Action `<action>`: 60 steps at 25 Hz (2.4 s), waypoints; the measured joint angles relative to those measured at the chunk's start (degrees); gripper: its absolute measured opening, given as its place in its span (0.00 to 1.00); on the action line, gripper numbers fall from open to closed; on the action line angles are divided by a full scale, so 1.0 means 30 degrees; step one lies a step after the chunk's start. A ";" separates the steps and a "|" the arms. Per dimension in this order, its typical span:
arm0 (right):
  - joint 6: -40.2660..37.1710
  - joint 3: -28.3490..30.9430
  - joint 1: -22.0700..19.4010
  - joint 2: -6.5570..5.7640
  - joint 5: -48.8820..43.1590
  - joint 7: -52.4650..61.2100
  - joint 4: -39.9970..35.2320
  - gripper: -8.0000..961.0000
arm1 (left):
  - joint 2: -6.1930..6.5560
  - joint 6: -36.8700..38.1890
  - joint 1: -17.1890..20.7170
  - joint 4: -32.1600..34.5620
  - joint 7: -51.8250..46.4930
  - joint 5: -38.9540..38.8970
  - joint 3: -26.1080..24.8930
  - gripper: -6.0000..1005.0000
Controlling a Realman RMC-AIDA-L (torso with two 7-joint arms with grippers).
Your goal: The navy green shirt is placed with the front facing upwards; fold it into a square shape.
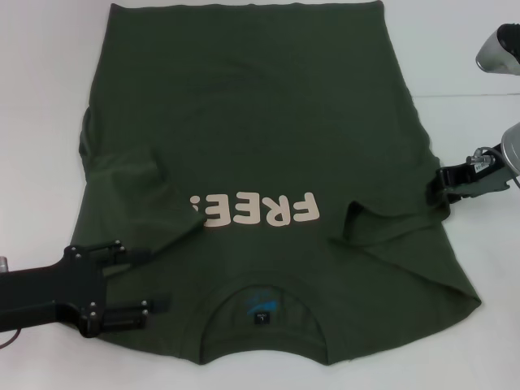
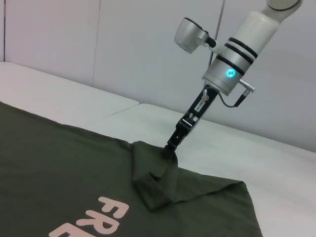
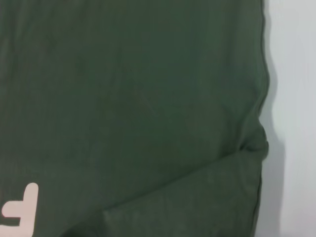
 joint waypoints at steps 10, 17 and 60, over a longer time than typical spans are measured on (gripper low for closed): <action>0.0130 -0.0074 0.0088 0.0015 -0.0002 -0.0003 -0.0252 0.13 | 0.0001 -0.0046 -0.0004 0.0000 -0.0033 0.0001 0.0000 0.80; 0.0542 0.0171 -0.0090 0.0073 0.0474 -0.0037 -0.0707 0.07 | 0.0001 -0.0151 -0.0031 -0.0027 -0.0033 0.0001 0.0000 0.80; 0.2817 0.0756 -0.3829 -0.0012 1.3269 -0.5944 -0.0966 0.62 | 0.0276 -0.1173 -0.0416 -0.0763 -0.4979 -0.0088 -0.2300 0.80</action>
